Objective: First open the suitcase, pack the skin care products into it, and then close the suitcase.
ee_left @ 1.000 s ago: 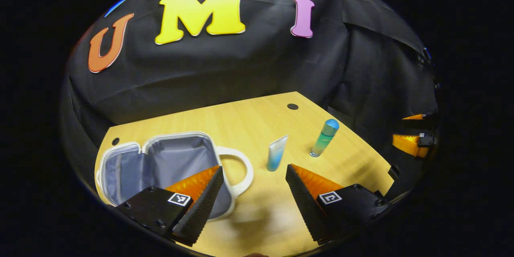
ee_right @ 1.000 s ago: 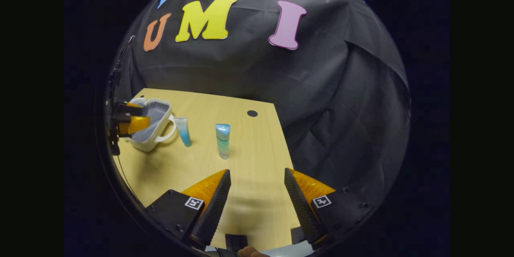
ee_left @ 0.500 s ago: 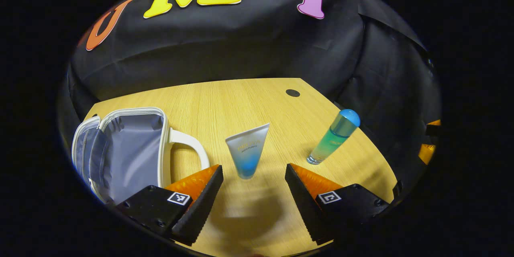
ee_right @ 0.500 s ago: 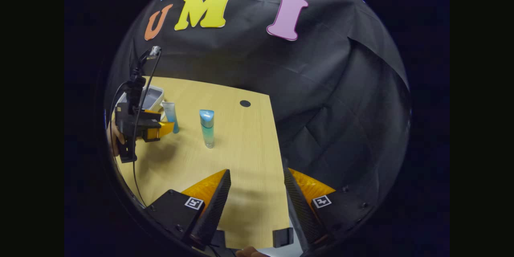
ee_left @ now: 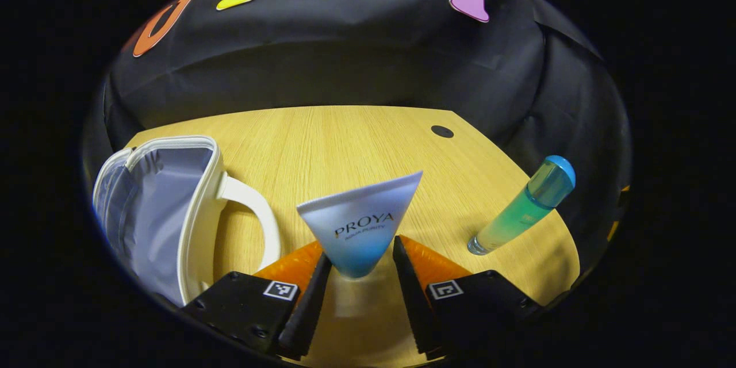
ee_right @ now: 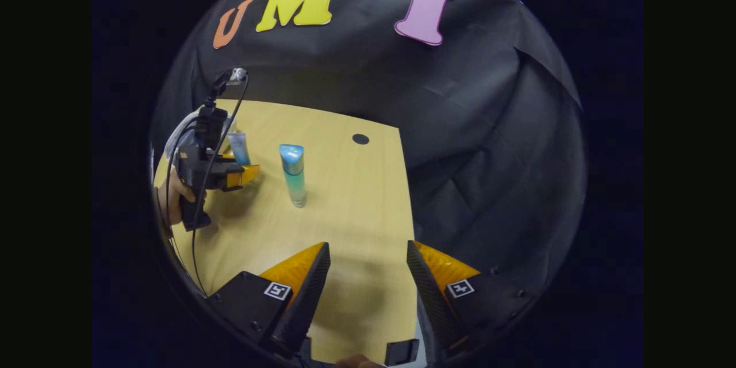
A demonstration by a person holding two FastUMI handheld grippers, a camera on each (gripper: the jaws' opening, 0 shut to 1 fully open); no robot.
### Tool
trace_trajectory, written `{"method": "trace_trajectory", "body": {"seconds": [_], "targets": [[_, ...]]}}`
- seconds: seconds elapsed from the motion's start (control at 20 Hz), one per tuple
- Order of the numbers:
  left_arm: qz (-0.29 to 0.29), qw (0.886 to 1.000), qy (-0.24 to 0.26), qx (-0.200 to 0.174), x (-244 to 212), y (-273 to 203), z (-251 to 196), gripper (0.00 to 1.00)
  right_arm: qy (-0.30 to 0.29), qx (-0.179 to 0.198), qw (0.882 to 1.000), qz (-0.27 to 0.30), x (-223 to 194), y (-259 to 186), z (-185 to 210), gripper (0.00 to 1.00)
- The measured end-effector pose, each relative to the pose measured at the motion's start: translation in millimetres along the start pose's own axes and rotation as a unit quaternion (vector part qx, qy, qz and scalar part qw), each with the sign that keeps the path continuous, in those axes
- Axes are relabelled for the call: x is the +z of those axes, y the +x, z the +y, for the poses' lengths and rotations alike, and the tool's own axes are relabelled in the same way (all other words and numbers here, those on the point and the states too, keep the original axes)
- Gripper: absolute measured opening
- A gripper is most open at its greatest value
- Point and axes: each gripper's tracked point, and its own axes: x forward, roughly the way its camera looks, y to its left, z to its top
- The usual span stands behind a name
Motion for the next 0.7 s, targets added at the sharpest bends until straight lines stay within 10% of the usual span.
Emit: {"method": "trace_trajectory", "body": {"seconds": [0.7], "targets": [[-0.019, 1.000, -0.001, -0.003, 34.6, -78.0, 0.3, 0.45, -0.007, 0.120, 0.991, -0.054, 58.8, 104.6, 117.7, 0.79]]}}
